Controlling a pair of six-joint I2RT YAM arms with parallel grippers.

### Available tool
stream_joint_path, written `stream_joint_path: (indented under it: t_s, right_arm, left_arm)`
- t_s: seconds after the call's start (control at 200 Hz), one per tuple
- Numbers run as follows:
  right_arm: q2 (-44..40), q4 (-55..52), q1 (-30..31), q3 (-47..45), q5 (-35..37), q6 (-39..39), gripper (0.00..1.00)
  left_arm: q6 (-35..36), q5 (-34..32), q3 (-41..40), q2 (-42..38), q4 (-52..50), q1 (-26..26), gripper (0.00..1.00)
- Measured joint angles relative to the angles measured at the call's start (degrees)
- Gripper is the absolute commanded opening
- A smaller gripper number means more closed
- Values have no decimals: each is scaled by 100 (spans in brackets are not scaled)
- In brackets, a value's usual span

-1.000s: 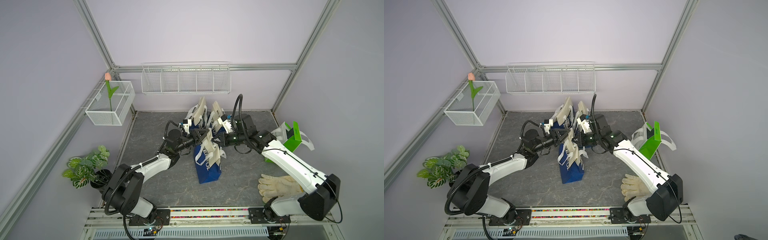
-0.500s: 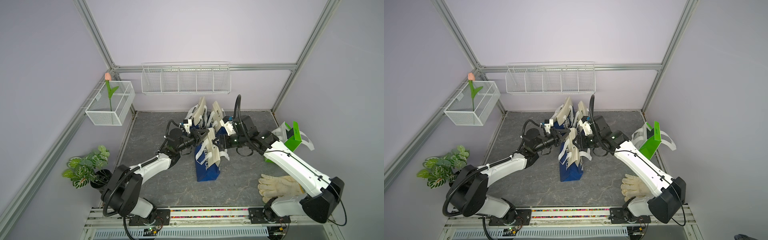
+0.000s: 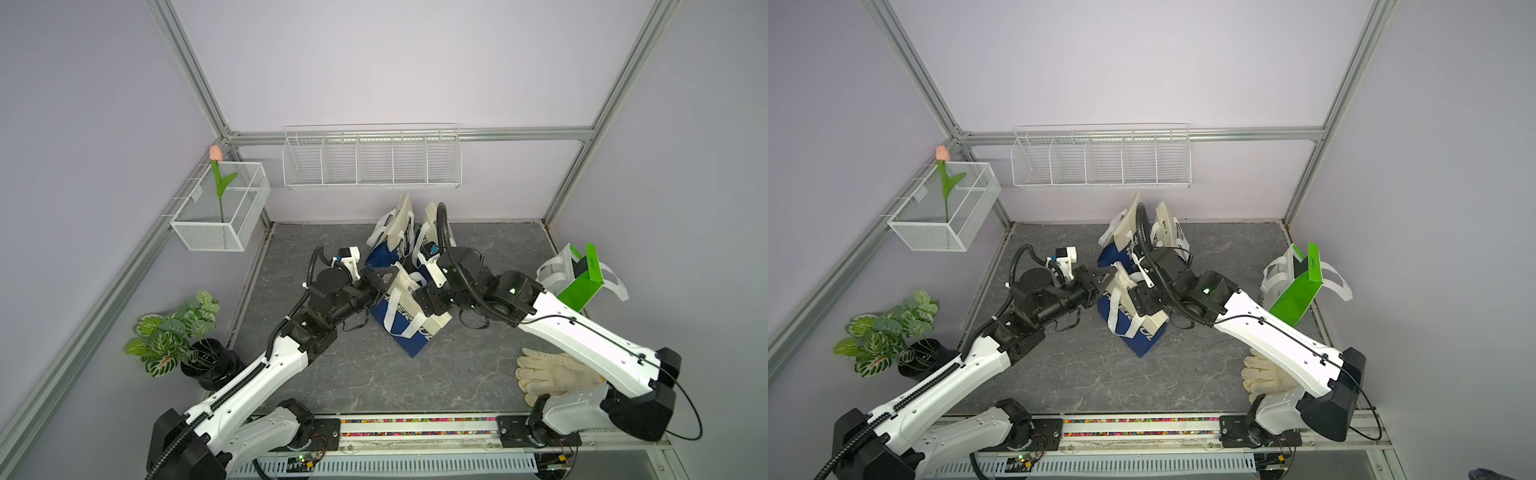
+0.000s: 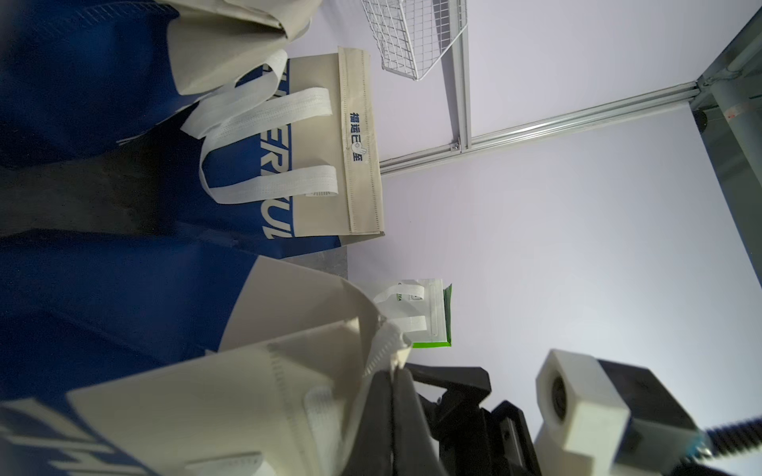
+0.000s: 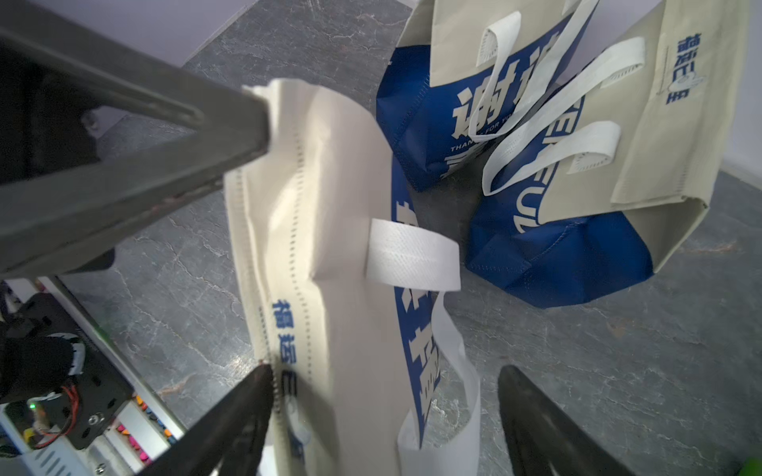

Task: Open the takeout bag
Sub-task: Open the takeout bag at the center of the board.

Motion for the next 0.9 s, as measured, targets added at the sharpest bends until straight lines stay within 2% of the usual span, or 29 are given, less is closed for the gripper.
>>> stream_joint_path:
  t_s: [0.195,0.39,0.555,0.725,0.9]
  right_arm:
    - [15,496,531,-48,1003,-409,93]
    - [225,973,789,-48,1405,-699,100]
    - [409,1276,1084,-52,1670,-837,98]
    - [717,1283,1108,-31,2389,-710,89]
    - [839,1207,1040,-22,2590,-407,66]
  left_arm:
    - [-48,-221,0,-251,-428,-35,0]
    - [-101,-361,0,-468,-702,-87,0]
    - [-245,-396,-28,-514,-708,-90,0]
    - [-341,-426,-61,-555,-673,-90,0]
    - [-389,-426,-79,-595,-675,-90,0]
